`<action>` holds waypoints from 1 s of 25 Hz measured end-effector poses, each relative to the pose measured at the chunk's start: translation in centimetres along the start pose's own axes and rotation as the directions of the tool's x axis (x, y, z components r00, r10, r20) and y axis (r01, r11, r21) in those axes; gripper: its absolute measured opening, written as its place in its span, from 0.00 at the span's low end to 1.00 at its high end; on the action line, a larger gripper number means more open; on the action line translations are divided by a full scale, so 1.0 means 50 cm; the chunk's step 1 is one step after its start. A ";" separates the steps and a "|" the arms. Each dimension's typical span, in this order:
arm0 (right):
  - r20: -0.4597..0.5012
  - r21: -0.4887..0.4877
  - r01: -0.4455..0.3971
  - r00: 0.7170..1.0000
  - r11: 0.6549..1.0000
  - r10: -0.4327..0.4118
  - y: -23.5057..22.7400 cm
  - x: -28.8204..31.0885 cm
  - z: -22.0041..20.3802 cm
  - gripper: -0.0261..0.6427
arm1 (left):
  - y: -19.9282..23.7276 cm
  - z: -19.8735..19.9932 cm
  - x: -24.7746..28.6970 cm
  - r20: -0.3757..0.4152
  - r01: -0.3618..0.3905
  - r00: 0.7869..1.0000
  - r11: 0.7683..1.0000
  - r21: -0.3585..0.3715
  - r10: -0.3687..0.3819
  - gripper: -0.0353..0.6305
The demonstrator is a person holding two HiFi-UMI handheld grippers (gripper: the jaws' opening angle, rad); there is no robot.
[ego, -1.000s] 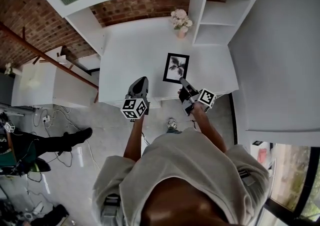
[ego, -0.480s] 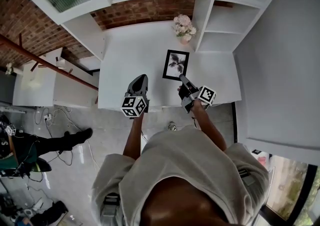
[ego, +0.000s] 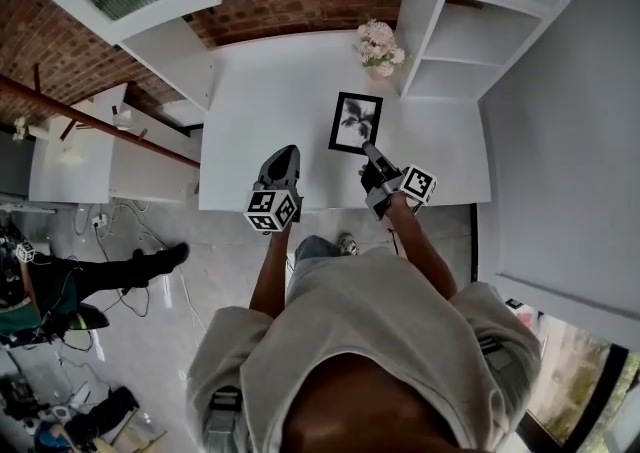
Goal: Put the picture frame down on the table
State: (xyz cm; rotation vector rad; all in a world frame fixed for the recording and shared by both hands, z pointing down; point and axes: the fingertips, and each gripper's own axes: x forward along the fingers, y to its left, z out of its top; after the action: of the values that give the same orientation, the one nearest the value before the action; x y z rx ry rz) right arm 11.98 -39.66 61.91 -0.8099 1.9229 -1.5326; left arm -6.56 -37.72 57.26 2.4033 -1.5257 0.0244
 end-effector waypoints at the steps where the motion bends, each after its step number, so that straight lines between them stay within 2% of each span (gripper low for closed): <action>1: -0.001 0.001 0.002 1.000 1.000 -0.002 -0.002 0.003 -0.001 0.17 | 0.004 -0.002 -0.002 -0.003 -0.004 1.000 1.000 -0.001 0.004 0.08; 12: 0.013 0.014 0.010 1.000 1.000 -0.010 -0.012 0.023 -0.012 0.17 | 0.041 -0.008 -0.006 -0.020 -0.011 1.000 1.000 -0.011 0.010 0.08; 25: 0.028 0.025 0.071 0.997 0.997 -0.072 -0.047 0.064 -0.039 0.17 | 0.107 -0.035 0.019 -0.056 0.014 0.998 0.999 -0.048 -0.017 0.08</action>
State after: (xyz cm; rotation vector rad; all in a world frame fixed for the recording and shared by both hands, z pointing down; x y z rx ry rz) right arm 8.70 -41.15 64.46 -0.8947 1.8691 -1.5749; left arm -10.64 -40.24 60.39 2.3570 -1.4665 0.0516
